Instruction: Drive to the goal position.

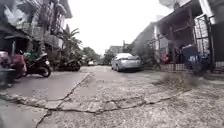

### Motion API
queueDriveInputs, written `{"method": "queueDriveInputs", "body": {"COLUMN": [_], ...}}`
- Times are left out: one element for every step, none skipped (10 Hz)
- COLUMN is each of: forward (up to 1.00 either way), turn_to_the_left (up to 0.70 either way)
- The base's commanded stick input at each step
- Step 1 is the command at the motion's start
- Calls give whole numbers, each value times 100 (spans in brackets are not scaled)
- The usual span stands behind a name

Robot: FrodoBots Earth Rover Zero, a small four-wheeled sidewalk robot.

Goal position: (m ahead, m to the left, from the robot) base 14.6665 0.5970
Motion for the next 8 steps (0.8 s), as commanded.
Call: {"method": "queueDriveInputs", "body": {"forward": [100, 100, 100, 100, 100, 100, 100, 100], "turn_to_the_left": [27, 4, 0, 0, 0, 17, 12, 0]}}
